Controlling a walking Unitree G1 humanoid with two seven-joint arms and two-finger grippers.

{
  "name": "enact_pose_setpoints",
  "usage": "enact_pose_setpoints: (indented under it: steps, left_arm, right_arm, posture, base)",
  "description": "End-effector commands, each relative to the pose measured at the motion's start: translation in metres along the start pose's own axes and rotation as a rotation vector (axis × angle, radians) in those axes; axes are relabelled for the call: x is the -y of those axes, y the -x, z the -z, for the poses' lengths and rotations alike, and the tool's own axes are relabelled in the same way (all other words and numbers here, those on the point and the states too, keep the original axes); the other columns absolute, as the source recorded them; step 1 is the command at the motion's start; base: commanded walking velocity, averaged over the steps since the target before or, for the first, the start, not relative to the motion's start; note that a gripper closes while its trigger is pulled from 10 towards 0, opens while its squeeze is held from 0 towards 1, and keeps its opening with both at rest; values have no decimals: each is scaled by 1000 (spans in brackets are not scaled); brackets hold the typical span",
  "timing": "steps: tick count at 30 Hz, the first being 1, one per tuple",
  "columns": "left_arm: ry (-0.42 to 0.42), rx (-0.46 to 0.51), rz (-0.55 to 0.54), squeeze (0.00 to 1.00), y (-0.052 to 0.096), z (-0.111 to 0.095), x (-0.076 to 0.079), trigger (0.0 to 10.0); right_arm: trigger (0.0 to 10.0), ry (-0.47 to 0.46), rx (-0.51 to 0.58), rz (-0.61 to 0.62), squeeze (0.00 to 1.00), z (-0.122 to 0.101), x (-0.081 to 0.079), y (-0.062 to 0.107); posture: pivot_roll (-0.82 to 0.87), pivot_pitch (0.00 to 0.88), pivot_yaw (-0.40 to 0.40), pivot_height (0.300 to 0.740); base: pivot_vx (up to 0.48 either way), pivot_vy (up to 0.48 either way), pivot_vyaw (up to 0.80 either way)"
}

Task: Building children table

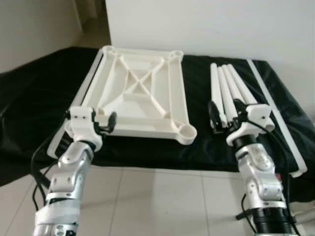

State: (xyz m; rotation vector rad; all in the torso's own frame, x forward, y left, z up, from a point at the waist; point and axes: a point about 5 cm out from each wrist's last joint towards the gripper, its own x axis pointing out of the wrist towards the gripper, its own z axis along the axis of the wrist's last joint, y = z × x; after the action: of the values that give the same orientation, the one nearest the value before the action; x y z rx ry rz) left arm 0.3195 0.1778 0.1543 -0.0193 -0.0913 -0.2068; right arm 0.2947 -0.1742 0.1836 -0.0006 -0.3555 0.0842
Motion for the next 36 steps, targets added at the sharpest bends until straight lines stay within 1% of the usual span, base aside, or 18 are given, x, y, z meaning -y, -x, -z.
enact_pose_setpoints:
  steps: [1, 2, 3, 4, 5, 8, 9, 11, 12, 14, 15, 17, 18, 19, 22, 26, 30, 36]
  left_arm:
    - [-30, 14, -46, 0, 0, 2, 3, 10000]
    - [-30, 14, -46, 0, 0, 2, 3, 10000]
    - [-33, 29, -48, 0, 1, 2, 8, 10000]
    - [-5, 39, -34, 0, 3, 3, 13, 10000]
    - [12, 40, -15, 0, 6, 4, 17, 10000]
    - [20, 23, 0, 0, 6, 7, 19, 10000]
    - [36, 15, 2, 0, 0, 9, 21, 10000]
    - [52, 15, -3, 0, -3, 10, 23, 10000]
    - [51, 21, -3, 0, -7, 9, 25, 10000]
    - [40, 28, -1, 0, -11, 7, 27, 10000]
    - [35, 36, 9, 0, -14, 5, 30, 10000]
    - [20, 57, 17, 0, -16, 1, 33, 10000]
    - [20, 57, 17, 0, -16, 1, 33, 10000]
    - [33, 54, 23, 0, -16, 2, 33, 10000]
    - [23, 39, 43, 0, -13, 4, 34, 10000]
    - [6, 38, 47, 0, -15, 3, 30, 10000]
    - [12, 38, 48, 0, -16, 3, 28, 10000]
    - [1, 39, 31, 0, -17, 5, 27, 10000]
  right_arm:
    - [10000, 41, 0, 78, 0, 3, 6, 4]
    - [10000, 41, 0, 78, 0, 3, 6, 4]
    - [10000, 38, -2, 132, 0, 4, 8, 8]
    - [10000, 24, -16, 142, 0, 7, 5, 12]
    - [10000, 12, -29, 129, 0, 10, 0, 15]
    - [10000, 12, -41, 116, 0, 12, -3, 17]
    - [10000, -6, -56, 65, 0, 15, -10, 20]
    - [10000, -16, -58, 48, 0, 16, -12, 21]
    - [10000, -10, -56, 43, 0, 16, -13, 21]
    - [10000, -3, -55, 42, 0, 16, -14, 22]
    - [10000, 17, -52, 50, 0, 17, -13, 22]
    - [10000, 42, -40, 83, 0, 14, -8, 22]
    - [10000, 42, -40, 83, 0, 14, -8, 22]
    - [10000, 65, -37, 103, 0, 14, -5, 22]
    - [10000, 95, -50, 145, 0, 15, 4, 24]
    - [10000, 104, -36, 160, 0, 13, 9, 23]
    - [10000, 95, -29, 160, 0, 13, 9, 23]
    - [10000, 90, -8, 112, 0, 10, 3, 19]
  posture:
    - [71, 9, -45, 740]
    - [71, 9, -45, 740]
    - [64, 16, -43, 740]
    - [54, 23, -41, 740]
    - [45, 30, -36, 740]
    - [45, 30, -36, 740]
    - [39, 35, -28, 740]
    - [39, 35, -28, 740]
    - [25, 32, -14, 740]
    - [25, 32, -14, 740]
    - [16, 19, 1, 740]
    - [13, 16, 7, 740]
    - [13, 16, 7, 740]
    - [8, 9, 17, 740]
    - [6, 0, 29, 740]
    - [4, 0, 31, 740]
    - [4, 0, 31, 740]
    - [7, 0, 22, 740]
  base:
    - [0, 0, 0]
    - [0, 0, 0]
    - [0, 0, 0]
    - [0, 0, 0]
    - [0, 0, 0]
    - [0, 0, 0]
    - [0, 0, 0]
    - [0, 0, 0]
    - [0, 0, 0]
    - [0, 0, 0]
    - [0, 0, 0]
    - [0, 0, 0]
    - [0, 0, 0]
    - [0, 0, 0]
    - [0, 0, 0]
    - [0, 0, 0]
    - [0, 0, 0]
    - [0, 0, 0]
